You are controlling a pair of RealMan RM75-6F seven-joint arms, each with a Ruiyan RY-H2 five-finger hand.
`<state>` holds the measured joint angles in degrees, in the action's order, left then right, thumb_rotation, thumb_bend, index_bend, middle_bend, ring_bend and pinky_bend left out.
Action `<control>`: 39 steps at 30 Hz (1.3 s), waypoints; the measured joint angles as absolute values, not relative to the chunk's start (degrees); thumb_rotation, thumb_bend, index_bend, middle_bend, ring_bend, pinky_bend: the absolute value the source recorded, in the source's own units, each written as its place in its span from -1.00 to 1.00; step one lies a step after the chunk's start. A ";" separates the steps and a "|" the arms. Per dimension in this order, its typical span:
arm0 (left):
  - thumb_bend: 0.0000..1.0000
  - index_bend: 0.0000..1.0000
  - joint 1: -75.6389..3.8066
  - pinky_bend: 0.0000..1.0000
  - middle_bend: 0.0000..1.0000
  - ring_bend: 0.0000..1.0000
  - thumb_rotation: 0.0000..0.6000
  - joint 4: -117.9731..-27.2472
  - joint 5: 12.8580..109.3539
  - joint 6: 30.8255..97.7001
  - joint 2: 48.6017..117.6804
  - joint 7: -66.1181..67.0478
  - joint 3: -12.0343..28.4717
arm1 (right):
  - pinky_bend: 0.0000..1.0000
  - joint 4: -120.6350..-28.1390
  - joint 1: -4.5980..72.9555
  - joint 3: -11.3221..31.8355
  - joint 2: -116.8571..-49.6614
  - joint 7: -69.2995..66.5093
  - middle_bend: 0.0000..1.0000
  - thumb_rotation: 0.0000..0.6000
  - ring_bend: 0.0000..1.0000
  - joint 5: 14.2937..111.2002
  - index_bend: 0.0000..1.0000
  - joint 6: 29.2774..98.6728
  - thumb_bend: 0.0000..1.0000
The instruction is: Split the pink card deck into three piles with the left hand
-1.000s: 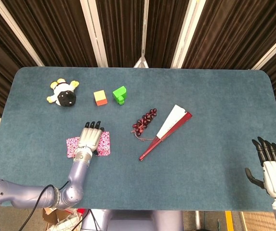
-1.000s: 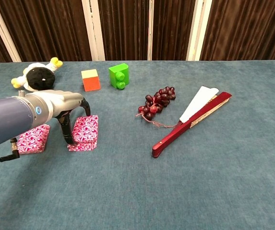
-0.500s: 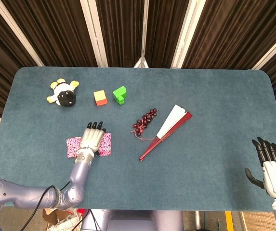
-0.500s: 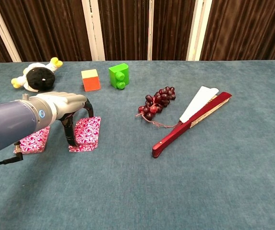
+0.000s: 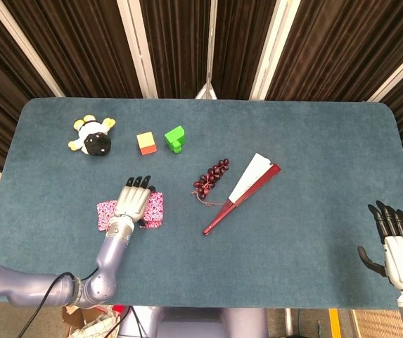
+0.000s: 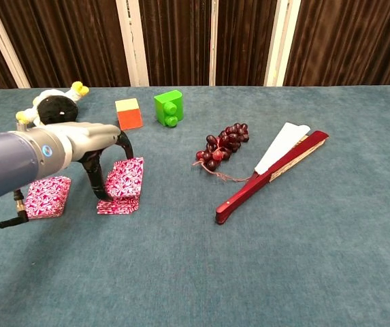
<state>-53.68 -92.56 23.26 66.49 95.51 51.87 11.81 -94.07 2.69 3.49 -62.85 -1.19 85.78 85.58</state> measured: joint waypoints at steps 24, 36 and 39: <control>-0.10 -0.04 -46.31 -0.98 -1.00 -1.00 1.00 -109.97 35.34 67.36 81.83 47.23 1.15 | -0.90 -94.28 2.70 3.45 -63.17 0.36 -1.00 1.00 -1.00 85.94 -1.00 85.75 -0.27; -0.68 -0.92 -44.31 -1.00 -1.00 -1.00 1.00 -113.42 39.88 69.55 82.55 50.97 -5.19 | -0.90 -94.30 2.65 3.49 -63.19 0.33 -1.00 1.00 -1.00 85.73 -1.00 85.71 -0.27; -0.69 -0.99 -44.34 -1.00 -1.00 -1.00 1.00 -113.57 39.02 69.50 82.24 51.30 -5.24 | -0.90 -94.29 2.63 3.50 -63.21 0.35 -1.00 1.00 -1.00 85.69 -1.00 85.73 -0.27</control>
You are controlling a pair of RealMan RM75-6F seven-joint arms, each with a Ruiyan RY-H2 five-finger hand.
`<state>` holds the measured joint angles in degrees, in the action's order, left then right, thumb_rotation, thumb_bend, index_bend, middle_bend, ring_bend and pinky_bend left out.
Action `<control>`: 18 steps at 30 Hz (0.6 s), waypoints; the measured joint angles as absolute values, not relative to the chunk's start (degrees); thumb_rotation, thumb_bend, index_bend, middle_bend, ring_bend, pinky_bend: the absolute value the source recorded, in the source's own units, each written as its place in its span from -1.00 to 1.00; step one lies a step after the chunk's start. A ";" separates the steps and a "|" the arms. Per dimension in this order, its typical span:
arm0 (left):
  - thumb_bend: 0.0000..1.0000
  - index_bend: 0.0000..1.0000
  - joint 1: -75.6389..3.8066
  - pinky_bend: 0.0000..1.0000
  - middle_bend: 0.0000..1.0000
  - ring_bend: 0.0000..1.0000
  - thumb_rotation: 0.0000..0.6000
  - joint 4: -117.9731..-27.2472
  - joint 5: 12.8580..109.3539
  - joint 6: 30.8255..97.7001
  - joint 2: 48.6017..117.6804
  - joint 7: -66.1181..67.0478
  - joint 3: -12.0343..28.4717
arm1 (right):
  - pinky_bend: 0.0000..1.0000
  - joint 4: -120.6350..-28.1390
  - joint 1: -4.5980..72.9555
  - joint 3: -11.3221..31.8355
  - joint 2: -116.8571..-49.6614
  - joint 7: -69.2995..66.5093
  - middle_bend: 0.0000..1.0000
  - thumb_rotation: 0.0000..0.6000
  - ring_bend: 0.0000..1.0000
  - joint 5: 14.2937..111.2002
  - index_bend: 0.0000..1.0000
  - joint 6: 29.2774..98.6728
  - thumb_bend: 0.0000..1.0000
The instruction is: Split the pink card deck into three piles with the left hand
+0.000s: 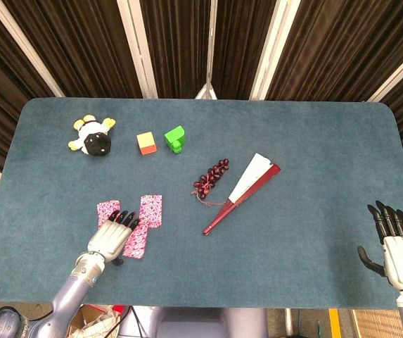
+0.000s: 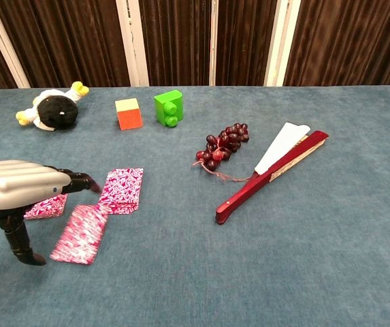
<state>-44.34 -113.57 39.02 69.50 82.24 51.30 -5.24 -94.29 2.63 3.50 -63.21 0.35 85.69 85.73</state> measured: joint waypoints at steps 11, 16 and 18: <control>-0.69 -1.00 -42.96 -1.00 -1.00 -1.00 1.00 -114.51 40.36 69.97 80.21 48.37 -5.31 | -0.90 -94.29 2.62 3.50 -63.21 0.54 -1.00 1.00 -1.00 85.65 -1.00 85.72 -0.27; -0.69 -1.00 -40.33 -1.00 -1.00 -1.00 1.00 -115.76 46.19 72.43 77.79 43.78 -5.72 | -0.90 -94.15 2.65 3.49 -63.28 0.72 -1.00 1.00 -1.00 85.73 -1.00 85.71 -0.27; -0.69 -1.00 -38.46 -1.00 -1.00 -1.00 1.00 -116.07 50.40 74.53 76.30 41.21 -6.38 | -0.90 -94.11 2.69 3.51 -63.33 0.91 -1.00 1.00 -1.00 85.75 -1.00 85.71 -0.27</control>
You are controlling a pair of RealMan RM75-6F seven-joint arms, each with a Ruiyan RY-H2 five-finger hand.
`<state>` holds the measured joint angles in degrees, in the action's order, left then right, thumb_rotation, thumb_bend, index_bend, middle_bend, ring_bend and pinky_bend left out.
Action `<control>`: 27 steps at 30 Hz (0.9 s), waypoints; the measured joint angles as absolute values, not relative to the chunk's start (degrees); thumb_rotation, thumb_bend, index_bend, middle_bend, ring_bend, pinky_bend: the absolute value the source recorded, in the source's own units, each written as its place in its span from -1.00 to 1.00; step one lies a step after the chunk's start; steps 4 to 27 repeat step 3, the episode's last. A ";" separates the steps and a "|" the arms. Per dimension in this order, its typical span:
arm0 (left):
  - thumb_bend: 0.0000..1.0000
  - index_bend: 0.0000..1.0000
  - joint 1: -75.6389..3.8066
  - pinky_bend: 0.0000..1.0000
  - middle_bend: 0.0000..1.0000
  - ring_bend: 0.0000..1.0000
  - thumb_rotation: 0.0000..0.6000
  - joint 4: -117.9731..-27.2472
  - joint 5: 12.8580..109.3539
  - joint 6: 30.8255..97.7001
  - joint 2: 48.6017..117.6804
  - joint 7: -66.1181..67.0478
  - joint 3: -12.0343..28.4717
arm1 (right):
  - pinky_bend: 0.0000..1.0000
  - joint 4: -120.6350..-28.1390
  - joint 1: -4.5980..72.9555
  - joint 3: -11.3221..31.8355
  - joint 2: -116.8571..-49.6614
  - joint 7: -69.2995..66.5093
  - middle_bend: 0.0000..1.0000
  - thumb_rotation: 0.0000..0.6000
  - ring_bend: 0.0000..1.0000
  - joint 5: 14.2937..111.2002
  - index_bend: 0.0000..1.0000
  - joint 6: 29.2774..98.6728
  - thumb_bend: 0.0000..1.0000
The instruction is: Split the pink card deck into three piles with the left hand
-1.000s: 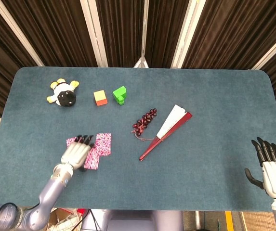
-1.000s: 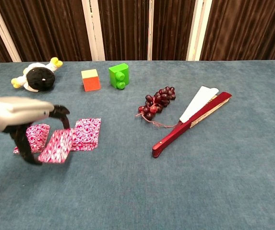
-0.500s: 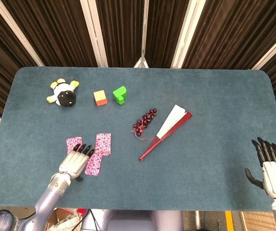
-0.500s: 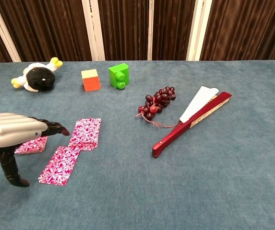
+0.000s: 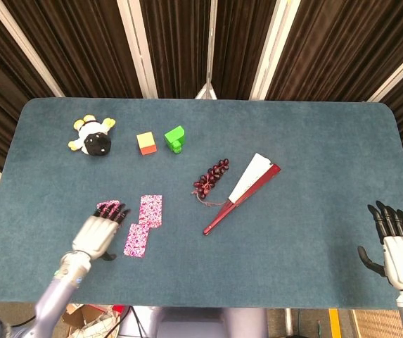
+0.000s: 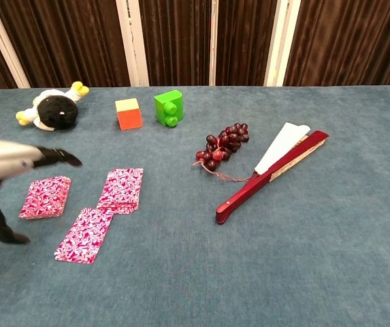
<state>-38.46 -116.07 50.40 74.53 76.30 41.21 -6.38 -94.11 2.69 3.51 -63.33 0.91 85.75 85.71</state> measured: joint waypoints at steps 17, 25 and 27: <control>-0.69 -1.00 -34.90 -1.00 -1.00 -1.00 1.00 -115.60 57.91 79.02 74.03 37.07 -7.89 | -0.90 -93.97 2.64 3.54 -63.40 1.31 -1.00 1.00 -1.00 85.78 -1.00 85.92 -0.27; -0.69 -1.00 -34.90 -1.00 -1.00 -1.00 1.00 -115.60 57.91 79.02 74.03 37.07 -7.89 | -0.90 -93.97 2.64 3.54 -63.40 1.31 -1.00 1.00 -1.00 85.78 -1.00 85.92 -0.27; -0.69 -1.00 -34.90 -1.00 -1.00 -1.00 1.00 -115.60 57.91 79.02 74.03 37.07 -7.89 | -0.90 -93.97 2.64 3.54 -63.40 1.31 -1.00 1.00 -1.00 85.78 -1.00 85.92 -0.27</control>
